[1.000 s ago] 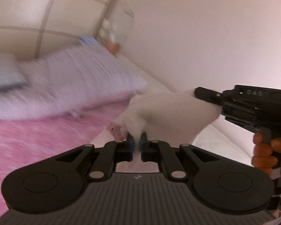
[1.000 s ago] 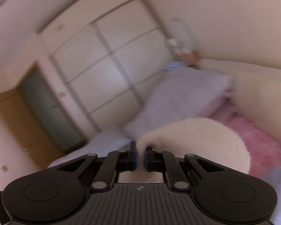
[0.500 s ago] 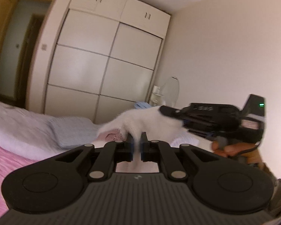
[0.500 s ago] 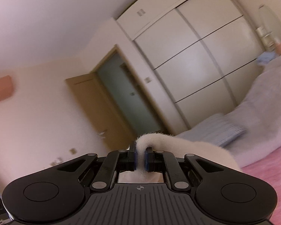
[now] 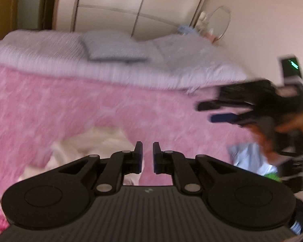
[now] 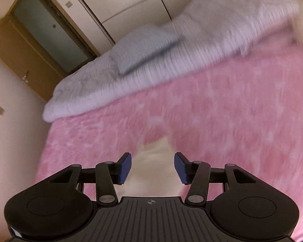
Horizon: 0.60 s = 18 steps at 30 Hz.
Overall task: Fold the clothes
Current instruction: 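Lower the cream sweater onto the open bed and open both grippers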
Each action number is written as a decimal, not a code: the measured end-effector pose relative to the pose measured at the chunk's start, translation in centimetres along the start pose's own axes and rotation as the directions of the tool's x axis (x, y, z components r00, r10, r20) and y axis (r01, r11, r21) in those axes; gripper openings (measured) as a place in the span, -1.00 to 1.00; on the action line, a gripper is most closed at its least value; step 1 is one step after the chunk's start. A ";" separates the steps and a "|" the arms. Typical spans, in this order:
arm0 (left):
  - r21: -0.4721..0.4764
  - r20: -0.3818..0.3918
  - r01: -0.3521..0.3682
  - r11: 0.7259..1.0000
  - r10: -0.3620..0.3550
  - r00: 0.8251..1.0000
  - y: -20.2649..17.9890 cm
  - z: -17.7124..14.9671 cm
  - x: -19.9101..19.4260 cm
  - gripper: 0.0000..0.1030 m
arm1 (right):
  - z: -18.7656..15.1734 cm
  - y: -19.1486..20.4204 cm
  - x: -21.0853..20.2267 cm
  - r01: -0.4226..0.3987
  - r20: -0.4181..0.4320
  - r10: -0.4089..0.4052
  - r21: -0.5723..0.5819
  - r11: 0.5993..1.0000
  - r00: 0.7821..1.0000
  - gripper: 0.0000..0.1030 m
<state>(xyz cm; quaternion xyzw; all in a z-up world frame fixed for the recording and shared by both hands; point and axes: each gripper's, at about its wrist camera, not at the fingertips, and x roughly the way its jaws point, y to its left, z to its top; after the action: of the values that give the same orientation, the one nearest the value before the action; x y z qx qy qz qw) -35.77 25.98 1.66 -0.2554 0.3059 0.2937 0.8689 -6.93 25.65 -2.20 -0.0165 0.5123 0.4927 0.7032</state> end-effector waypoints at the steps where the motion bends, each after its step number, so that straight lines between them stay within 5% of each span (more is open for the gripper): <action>1: 0.000 -0.024 -0.032 0.999 0.032 0.999 0.8 -1.2 -1.1 -0.87 | -1.1 -0.4 0.0 0.012 -0.017 -0.012 0.001 1.000 1.000 0.00; 5: -0.029 -0.114 -0.146 0.989 0.142 0.983 4.0 -4.5 -4.2 -0.85 | -7.5 -0.6 -1.6 0.068 -0.104 -0.075 -0.067 0.995 0.992 0.00; 10: -0.052 -0.164 -0.220 0.974 0.209 0.964 4.7 -8.8 -2.9 -0.85 | -15.0 -0.9 -5.0 0.018 -0.173 -0.045 -0.153 0.988 0.984 -0.01; 18: -0.038 -0.180 -0.300 0.953 0.289 0.940 0.9 -12.6 -5.8 -0.74 | -21.2 -0.5 -9.1 0.062 -0.127 -0.118 -0.381 0.922 0.985 -0.01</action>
<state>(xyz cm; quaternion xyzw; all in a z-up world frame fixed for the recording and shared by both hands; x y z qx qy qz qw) -44.91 16.70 -3.22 -0.2593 0.4047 0.4069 0.7768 -21.43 8.10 -5.80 -0.2108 0.4578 0.5462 0.6691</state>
